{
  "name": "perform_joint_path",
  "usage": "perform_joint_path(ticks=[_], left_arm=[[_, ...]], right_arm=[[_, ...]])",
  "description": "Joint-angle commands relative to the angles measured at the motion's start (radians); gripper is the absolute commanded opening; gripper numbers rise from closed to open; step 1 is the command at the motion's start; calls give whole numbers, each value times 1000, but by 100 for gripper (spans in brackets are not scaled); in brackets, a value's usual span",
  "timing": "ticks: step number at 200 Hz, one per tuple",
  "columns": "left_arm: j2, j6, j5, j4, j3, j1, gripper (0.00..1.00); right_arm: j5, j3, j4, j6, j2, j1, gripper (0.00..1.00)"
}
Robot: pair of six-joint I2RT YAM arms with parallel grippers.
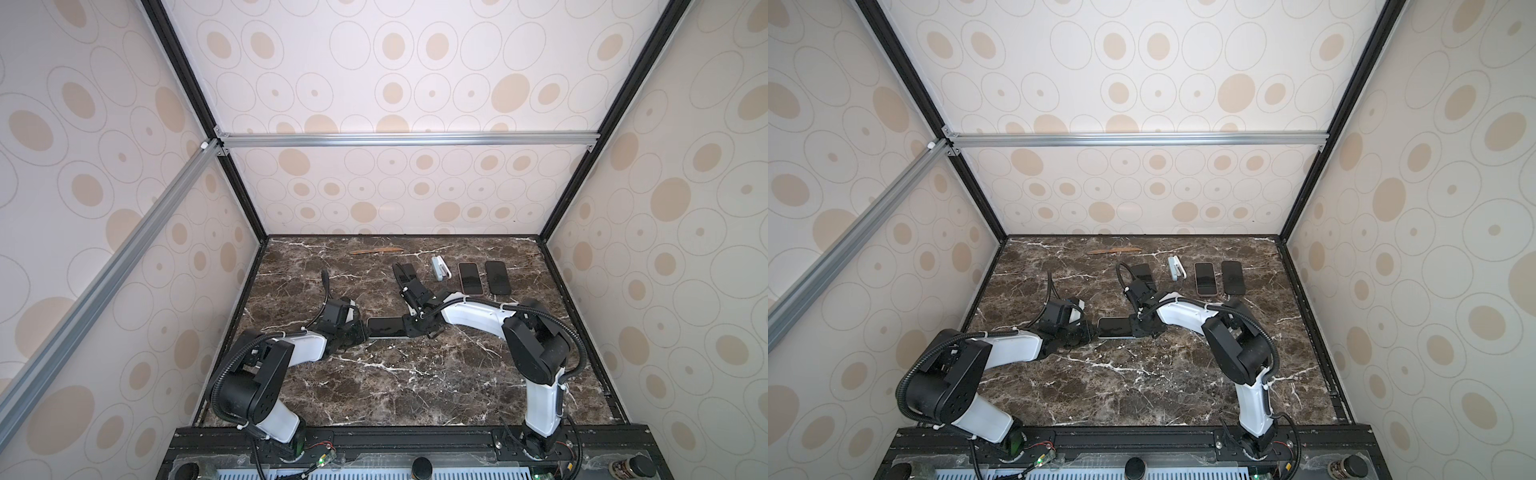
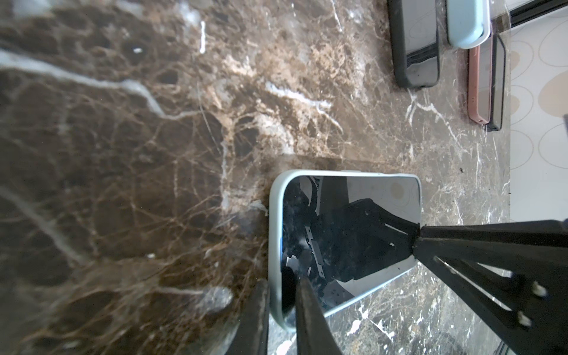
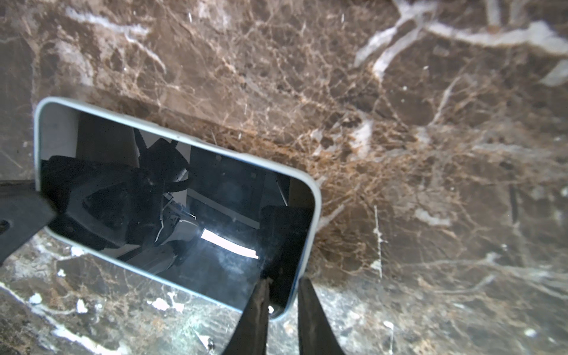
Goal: Put the phone into the phone case
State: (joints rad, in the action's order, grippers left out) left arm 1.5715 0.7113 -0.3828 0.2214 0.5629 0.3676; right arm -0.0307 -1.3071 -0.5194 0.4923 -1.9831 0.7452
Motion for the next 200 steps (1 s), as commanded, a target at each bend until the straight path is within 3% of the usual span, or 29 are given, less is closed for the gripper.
perform_joint_path(ticks=[1, 131, 200], left_arm=[[41, 0, 18, -92, -14, 14, 17], [55, -3, 17, -85, -32, 13, 17], [59, -7, 28, -95, -32, 14, 17]], right_arm=[[-46, 121, -303, -5, -174, 9, 16], [-34, 247, -143, -7, -471, 31, 13], [-134, 297, -112, 3, -533, 47, 11]])
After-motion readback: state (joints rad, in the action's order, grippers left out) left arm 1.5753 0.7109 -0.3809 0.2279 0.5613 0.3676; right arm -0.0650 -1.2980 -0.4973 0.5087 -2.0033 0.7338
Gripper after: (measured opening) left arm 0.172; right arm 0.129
